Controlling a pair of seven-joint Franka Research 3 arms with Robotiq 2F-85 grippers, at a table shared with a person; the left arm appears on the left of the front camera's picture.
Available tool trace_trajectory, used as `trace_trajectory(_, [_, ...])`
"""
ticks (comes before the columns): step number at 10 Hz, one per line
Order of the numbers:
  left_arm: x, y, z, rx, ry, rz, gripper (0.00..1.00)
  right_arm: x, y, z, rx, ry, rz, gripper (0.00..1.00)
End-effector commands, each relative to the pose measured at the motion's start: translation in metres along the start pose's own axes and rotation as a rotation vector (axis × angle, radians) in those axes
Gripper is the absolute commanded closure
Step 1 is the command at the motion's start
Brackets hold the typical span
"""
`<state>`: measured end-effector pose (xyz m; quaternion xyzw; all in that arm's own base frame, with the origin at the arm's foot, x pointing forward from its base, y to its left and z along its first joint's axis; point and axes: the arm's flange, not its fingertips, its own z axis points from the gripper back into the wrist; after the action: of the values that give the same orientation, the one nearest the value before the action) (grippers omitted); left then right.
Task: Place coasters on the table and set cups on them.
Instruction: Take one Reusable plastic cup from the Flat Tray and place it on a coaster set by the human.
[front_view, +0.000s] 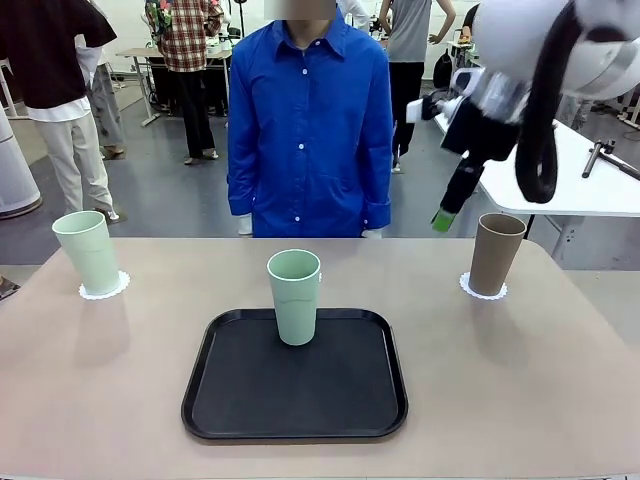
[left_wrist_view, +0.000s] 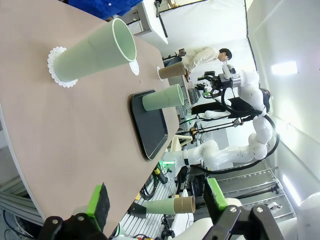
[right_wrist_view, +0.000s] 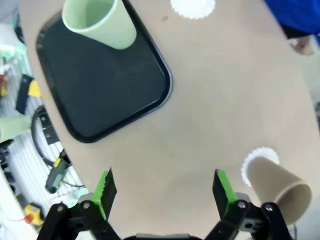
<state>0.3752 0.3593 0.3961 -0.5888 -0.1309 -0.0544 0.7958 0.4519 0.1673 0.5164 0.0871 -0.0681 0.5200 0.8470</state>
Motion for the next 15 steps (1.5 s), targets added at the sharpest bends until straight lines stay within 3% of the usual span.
trace_trajectory(1, [-0.001, -0.001, 0.001, 0.010, -0.005, 0.002, 0.00, 0.013, -0.006, -0.037, -0.007, 0.069, -0.001, 0.00])
trace_trajectory(3, [-0.001, -0.001, 0.001, 0.010, -0.005, 0.002, 0.00, 0.016, -0.012, -0.062, 0.042, 0.086, 0.007, 0.00])
trace_trajectory(5, [-0.001, -0.001, 0.001, 0.010, -0.005, 0.002, 0.00, 0.005, -0.015, -0.068, 0.213, 0.074, 0.034, 0.00])
trace_trajectory(6, [-0.001, -0.001, 0.001, 0.010, -0.005, 0.002, 0.00, 0.013, -0.010, -0.072, 0.077, 0.089, 0.016, 0.00])
trace_trajectory(12, [-0.001, -0.001, 0.001, 0.010, -0.005, 0.002, 0.00, 0.012, -0.011, -0.071, 0.105, 0.082, 0.025, 0.00])
trace_trajectory(13, [-0.001, -0.001, 0.001, 0.010, -0.005, 0.002, 0.00, 0.007, -0.007, -0.077, 0.069, -0.170, 0.019, 0.00])
trace_trajectory(15, [-0.001, -0.001, 0.001, 0.010, -0.005, 0.002, 0.00, -0.001, 0.001, -0.085, 0.068, -0.498, 0.046, 0.00])
